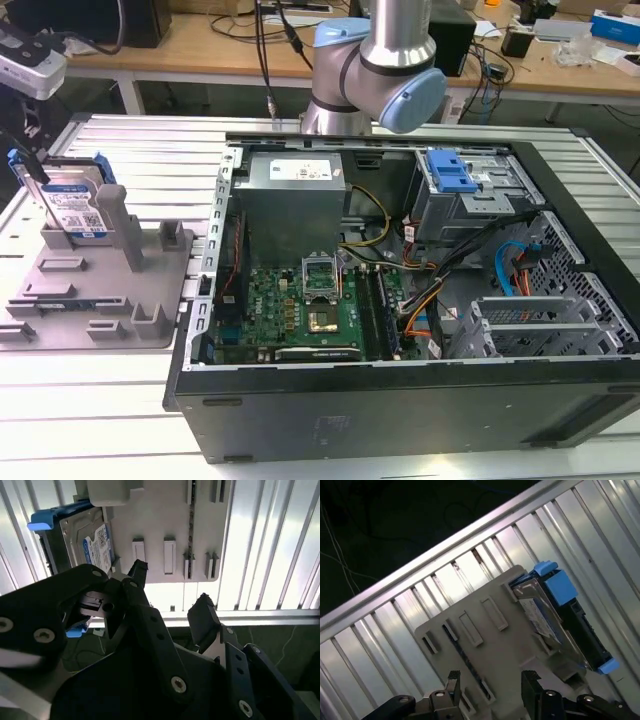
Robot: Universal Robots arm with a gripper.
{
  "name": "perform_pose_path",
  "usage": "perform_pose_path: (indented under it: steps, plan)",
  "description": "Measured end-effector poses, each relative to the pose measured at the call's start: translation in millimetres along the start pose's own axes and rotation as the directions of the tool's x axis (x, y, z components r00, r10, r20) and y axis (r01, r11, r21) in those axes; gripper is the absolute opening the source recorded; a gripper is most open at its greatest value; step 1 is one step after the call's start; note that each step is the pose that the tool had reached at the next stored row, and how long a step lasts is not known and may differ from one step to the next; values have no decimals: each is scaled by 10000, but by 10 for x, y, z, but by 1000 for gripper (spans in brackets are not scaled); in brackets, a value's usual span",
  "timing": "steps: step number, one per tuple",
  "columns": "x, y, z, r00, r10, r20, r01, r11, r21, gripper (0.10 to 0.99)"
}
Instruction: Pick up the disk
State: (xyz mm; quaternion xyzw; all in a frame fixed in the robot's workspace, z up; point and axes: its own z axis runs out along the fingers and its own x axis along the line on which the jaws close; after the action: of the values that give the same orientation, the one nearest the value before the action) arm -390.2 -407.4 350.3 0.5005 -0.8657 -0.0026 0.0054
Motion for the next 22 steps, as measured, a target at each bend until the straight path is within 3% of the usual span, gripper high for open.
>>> perform_pose_path:
  steps: [3, 7, 13, 14, 16, 18, 19, 22]
  plan:
    - [0, 0, 0, 9981, -615, -26, 615, 9981, 14, 604]
    - [0, 0, 0, 9903, -1386, -51, 1386, 9903, 26, 604]
    - [0, 0, 0, 9648, -2630, -46, 2630, 9647, 99, 604]
    - [0, 0, 0, 9562, -2926, -44, 2926, 9562, 127, 604]
    - [0, -1, 0, 9457, -3250, -46, 3251, 9456, 136, 604]
    - [-2, -3, 1, 9261, -3771, -52, 3772, 9260, 137, 604]
    - [-5, -8, 0, 9228, -3851, -53, 3852, 9227, 138, 604]
    - [-5, -8, 0, 9227, -3854, -54, 3854, 9226, 138, 604]
